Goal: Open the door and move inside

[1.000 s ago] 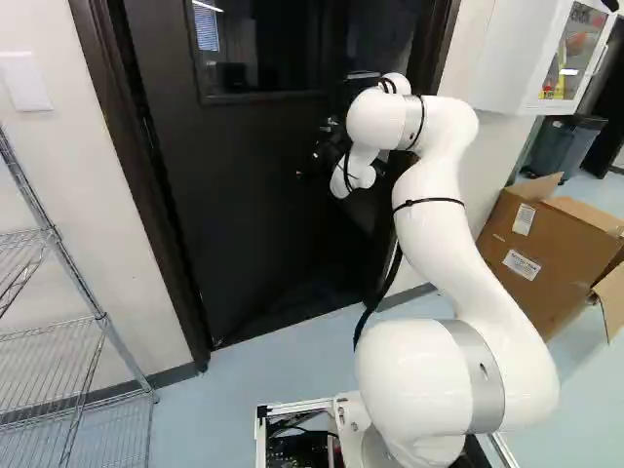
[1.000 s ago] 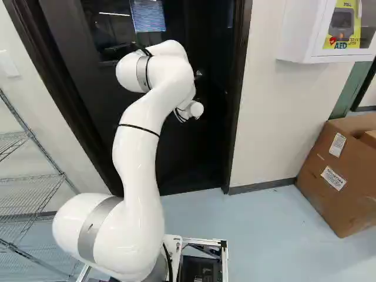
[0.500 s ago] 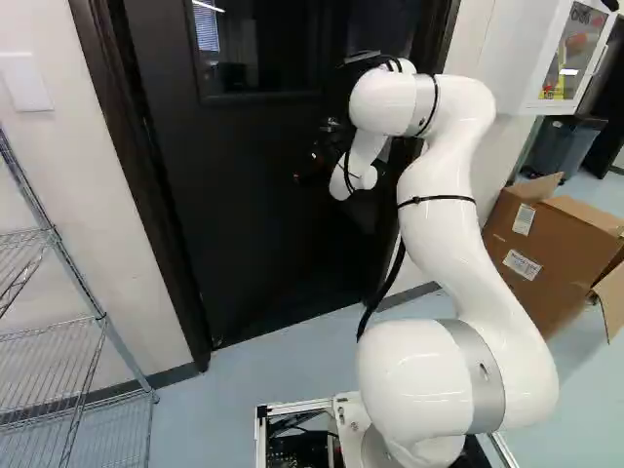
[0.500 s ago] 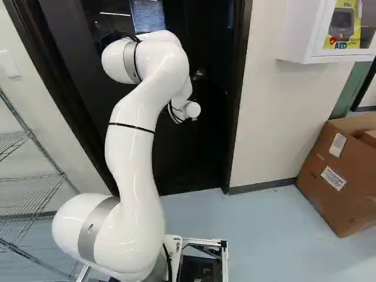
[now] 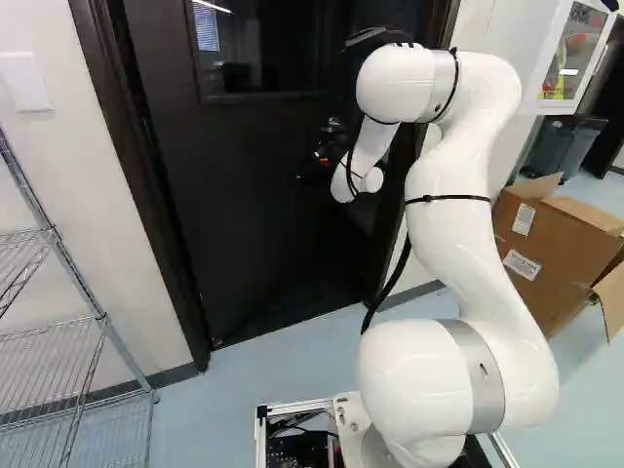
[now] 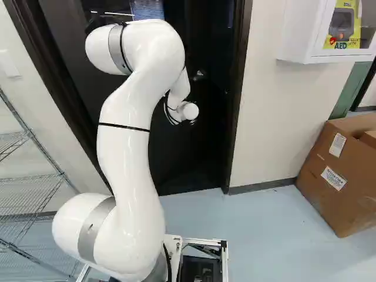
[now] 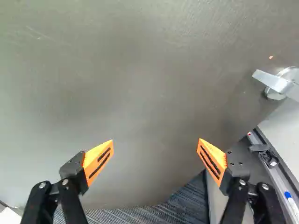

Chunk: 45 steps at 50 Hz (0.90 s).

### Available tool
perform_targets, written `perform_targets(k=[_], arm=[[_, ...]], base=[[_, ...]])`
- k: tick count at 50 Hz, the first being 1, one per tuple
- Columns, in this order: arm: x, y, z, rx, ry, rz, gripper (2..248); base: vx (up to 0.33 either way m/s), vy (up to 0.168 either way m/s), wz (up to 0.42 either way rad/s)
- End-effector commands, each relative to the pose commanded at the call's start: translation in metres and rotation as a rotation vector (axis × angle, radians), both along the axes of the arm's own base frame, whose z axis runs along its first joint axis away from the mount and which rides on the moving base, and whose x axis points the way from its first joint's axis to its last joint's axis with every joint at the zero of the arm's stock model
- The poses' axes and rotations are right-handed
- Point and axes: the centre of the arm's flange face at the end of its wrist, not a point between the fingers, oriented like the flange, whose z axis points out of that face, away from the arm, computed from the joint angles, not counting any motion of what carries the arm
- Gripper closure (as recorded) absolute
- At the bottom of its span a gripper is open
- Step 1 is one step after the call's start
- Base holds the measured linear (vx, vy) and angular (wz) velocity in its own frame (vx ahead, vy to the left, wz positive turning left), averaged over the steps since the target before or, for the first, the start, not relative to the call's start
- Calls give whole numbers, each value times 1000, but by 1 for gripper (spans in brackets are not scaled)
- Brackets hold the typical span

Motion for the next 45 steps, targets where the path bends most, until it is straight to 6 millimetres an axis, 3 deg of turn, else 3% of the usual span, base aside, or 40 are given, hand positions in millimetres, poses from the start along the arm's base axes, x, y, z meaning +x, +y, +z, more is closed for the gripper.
perform_targets(k=[45], arm=[[-78,19,13,92,87,-164,3]], base=[[0,0,0]])
